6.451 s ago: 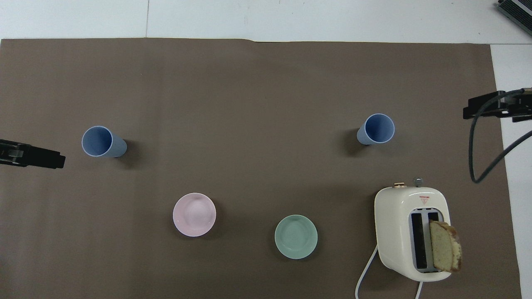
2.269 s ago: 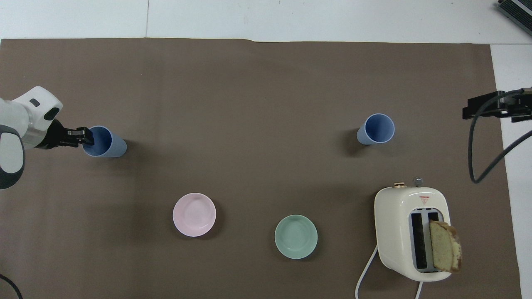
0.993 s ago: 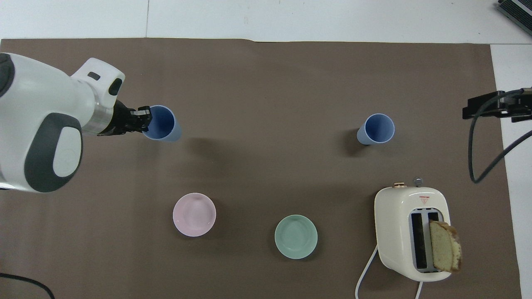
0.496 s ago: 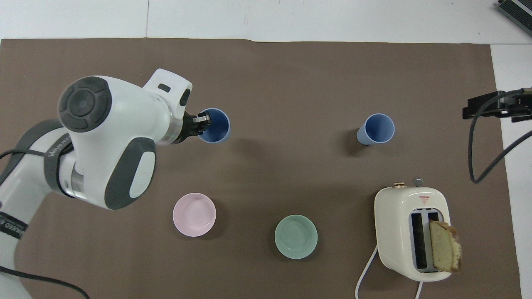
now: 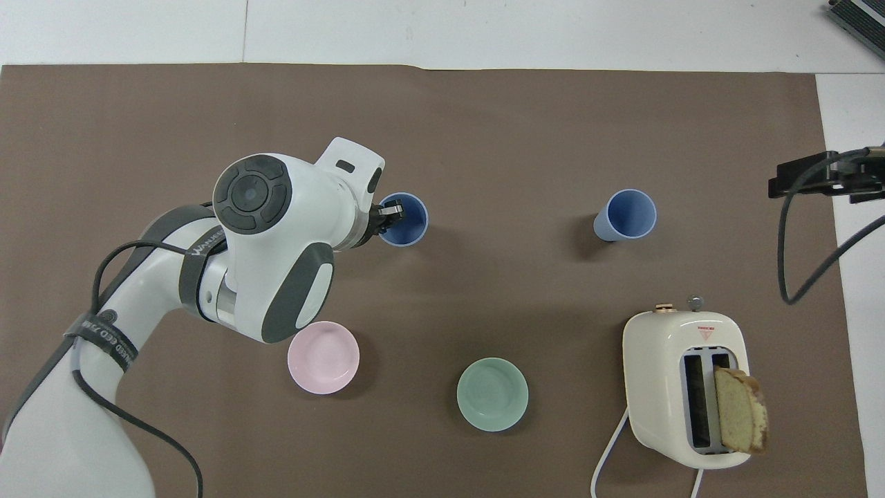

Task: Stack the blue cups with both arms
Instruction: 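Carry the blue cup with the left gripper toward the table center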

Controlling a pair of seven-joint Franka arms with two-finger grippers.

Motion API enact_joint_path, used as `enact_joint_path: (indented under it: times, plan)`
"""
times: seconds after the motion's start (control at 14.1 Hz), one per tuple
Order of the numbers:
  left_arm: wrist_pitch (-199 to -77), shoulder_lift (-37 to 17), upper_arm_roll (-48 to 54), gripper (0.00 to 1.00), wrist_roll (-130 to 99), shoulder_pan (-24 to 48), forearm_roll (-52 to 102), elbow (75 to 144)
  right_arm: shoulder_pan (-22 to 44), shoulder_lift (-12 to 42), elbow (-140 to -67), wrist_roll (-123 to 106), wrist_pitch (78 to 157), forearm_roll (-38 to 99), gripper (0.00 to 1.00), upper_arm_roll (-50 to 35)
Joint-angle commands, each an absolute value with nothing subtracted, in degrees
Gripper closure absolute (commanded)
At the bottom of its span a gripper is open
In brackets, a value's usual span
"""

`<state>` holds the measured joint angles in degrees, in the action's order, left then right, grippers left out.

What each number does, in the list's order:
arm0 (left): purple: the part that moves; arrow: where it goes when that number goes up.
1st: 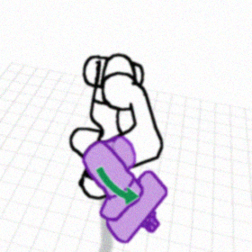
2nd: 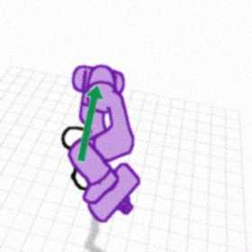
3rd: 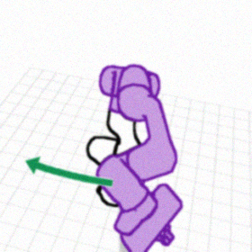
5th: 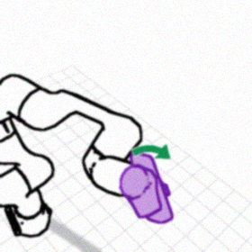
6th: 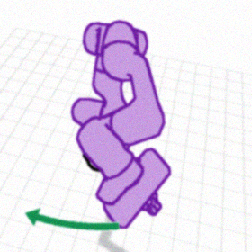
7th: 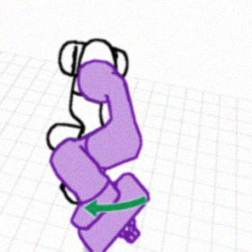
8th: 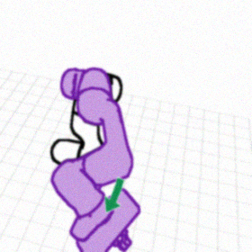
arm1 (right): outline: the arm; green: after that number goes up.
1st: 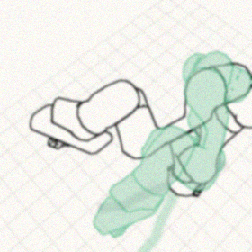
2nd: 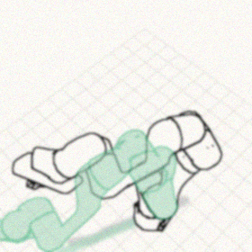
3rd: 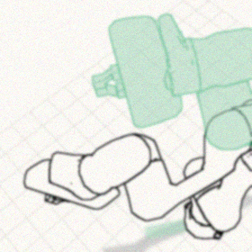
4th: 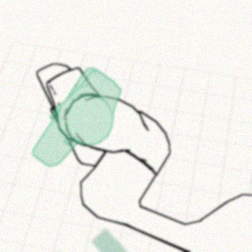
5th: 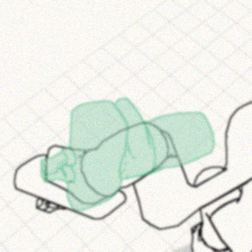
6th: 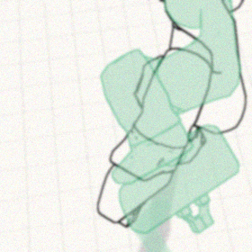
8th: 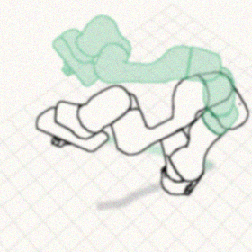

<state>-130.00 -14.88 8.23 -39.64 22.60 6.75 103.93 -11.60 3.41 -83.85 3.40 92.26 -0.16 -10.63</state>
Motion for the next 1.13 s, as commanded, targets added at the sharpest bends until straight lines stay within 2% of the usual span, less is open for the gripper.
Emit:
enact_joint_path:
  times: [0.0, 0.5, 0.71, 1.06]
  plan:
    - [-131.49, -15.91, 7.12, 1.00, -39.29, 24.70, 6.77, 104.24, -12.39, 1.85, -85.78, 2.20, 93.25, 1.06, 0.00, -10.90]
    - [-131.66, -16.35, 7.12, 1.00, -39.20, 25.75, 6.77, 105.03, -12.39, 1.85, -85.78, 2.37, 93.16, 1.14, 0.00, -10.90]
    - [-131.66, -16.17, 7.12, 0.92, -39.20, 25.75, 6.77, 106.26, -12.30, 1.84, -85.78, 2.37, 93.16, 1.14, 0.00, -10.90]
    - [-132.97, -16.35, 7.12, 0.92, -39.02, 25.14, 6.77, 106.08, -12.30, 1.84, -85.78, 2.37, 93.25, 1.14, 0.00, -10.90]
